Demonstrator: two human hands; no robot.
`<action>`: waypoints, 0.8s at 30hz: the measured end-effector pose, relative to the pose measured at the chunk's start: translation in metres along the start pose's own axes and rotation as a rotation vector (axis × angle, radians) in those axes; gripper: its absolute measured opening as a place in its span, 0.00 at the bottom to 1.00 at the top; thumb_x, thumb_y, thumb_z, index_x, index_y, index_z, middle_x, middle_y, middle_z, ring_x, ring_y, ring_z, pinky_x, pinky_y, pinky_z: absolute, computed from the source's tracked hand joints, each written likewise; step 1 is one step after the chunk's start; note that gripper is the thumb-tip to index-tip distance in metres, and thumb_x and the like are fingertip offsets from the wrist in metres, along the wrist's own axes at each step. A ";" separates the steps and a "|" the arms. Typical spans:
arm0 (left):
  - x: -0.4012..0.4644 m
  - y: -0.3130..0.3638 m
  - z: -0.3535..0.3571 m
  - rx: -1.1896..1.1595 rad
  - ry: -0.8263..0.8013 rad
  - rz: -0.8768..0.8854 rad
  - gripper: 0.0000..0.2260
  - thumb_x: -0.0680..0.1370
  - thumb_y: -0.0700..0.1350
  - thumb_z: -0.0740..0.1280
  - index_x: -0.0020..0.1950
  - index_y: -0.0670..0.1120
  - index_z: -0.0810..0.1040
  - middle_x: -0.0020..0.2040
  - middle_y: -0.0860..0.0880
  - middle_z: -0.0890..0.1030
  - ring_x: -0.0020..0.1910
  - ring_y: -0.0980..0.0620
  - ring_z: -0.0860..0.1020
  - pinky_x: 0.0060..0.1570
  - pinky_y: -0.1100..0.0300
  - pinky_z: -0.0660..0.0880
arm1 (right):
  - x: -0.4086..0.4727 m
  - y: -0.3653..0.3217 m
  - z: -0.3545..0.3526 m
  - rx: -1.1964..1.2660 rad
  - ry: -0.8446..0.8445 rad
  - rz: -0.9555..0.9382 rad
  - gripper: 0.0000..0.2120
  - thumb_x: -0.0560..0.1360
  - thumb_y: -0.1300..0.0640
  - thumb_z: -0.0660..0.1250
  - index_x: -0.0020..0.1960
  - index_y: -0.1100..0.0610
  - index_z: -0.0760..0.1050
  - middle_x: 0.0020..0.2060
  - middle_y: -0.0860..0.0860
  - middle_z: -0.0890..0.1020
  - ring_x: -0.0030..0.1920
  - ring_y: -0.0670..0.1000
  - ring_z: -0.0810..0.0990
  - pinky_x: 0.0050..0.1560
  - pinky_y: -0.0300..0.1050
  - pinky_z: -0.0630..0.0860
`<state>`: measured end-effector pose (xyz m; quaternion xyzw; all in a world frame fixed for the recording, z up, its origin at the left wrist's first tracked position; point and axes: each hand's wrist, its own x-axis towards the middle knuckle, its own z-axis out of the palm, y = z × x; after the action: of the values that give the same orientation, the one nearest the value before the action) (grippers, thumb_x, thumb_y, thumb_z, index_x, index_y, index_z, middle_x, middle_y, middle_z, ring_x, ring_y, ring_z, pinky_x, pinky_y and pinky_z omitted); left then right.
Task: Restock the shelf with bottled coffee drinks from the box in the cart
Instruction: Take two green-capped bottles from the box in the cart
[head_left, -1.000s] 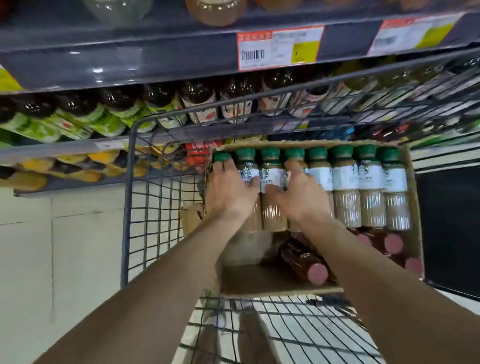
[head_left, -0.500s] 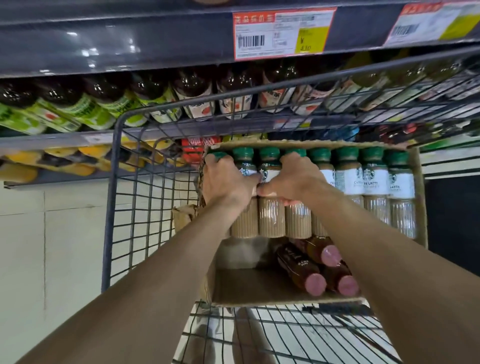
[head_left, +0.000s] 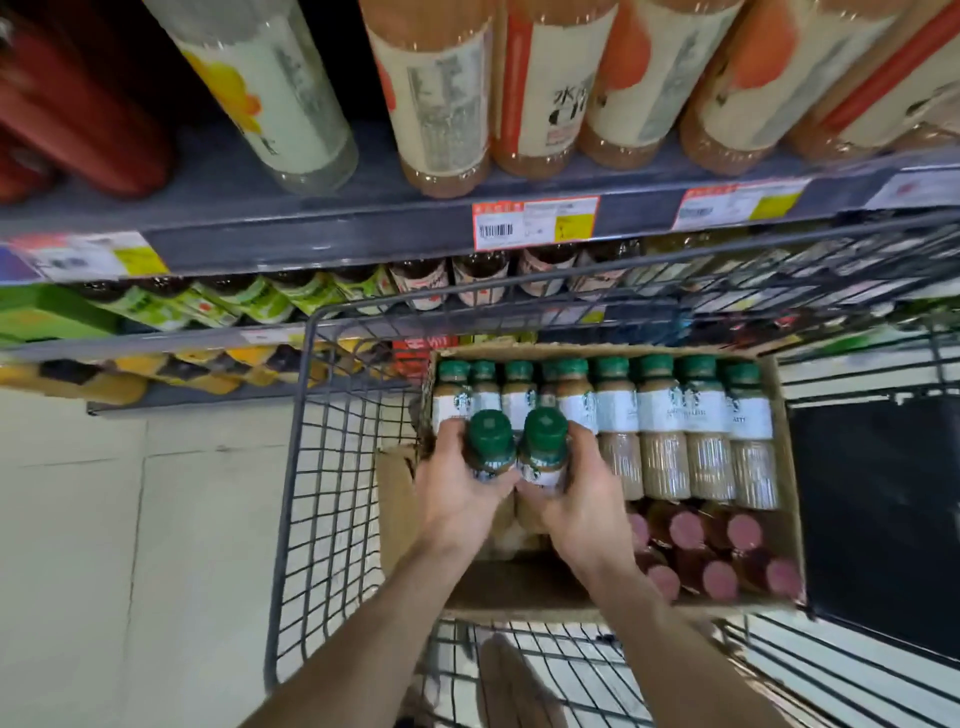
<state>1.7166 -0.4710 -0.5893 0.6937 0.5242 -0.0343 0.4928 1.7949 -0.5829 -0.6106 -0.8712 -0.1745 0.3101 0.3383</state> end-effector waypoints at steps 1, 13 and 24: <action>-0.005 0.005 -0.004 0.006 -0.003 0.012 0.28 0.66 0.45 0.80 0.61 0.48 0.72 0.54 0.54 0.82 0.51 0.57 0.80 0.57 0.58 0.77 | -0.005 -0.003 -0.002 0.019 0.021 -0.013 0.32 0.68 0.54 0.77 0.68 0.51 0.67 0.54 0.46 0.82 0.51 0.48 0.81 0.51 0.46 0.78; -0.050 0.086 -0.106 -0.072 0.158 0.348 0.29 0.61 0.50 0.81 0.59 0.54 0.75 0.52 0.58 0.83 0.51 0.61 0.80 0.55 0.57 0.78 | -0.042 -0.123 -0.070 0.232 0.227 -0.239 0.30 0.66 0.58 0.80 0.64 0.49 0.71 0.48 0.30 0.78 0.50 0.26 0.76 0.47 0.21 0.69; -0.137 0.211 -0.266 -0.200 0.347 0.834 0.28 0.59 0.61 0.80 0.55 0.60 0.75 0.50 0.63 0.81 0.52 0.62 0.79 0.52 0.62 0.75 | -0.115 -0.314 -0.184 0.283 0.396 -0.671 0.31 0.61 0.54 0.82 0.55 0.40 0.69 0.53 0.28 0.77 0.54 0.33 0.78 0.49 0.24 0.71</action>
<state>1.6915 -0.3671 -0.2394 0.7898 0.2759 0.3342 0.4341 1.8005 -0.5073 -0.2361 -0.7537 -0.3359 0.0298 0.5642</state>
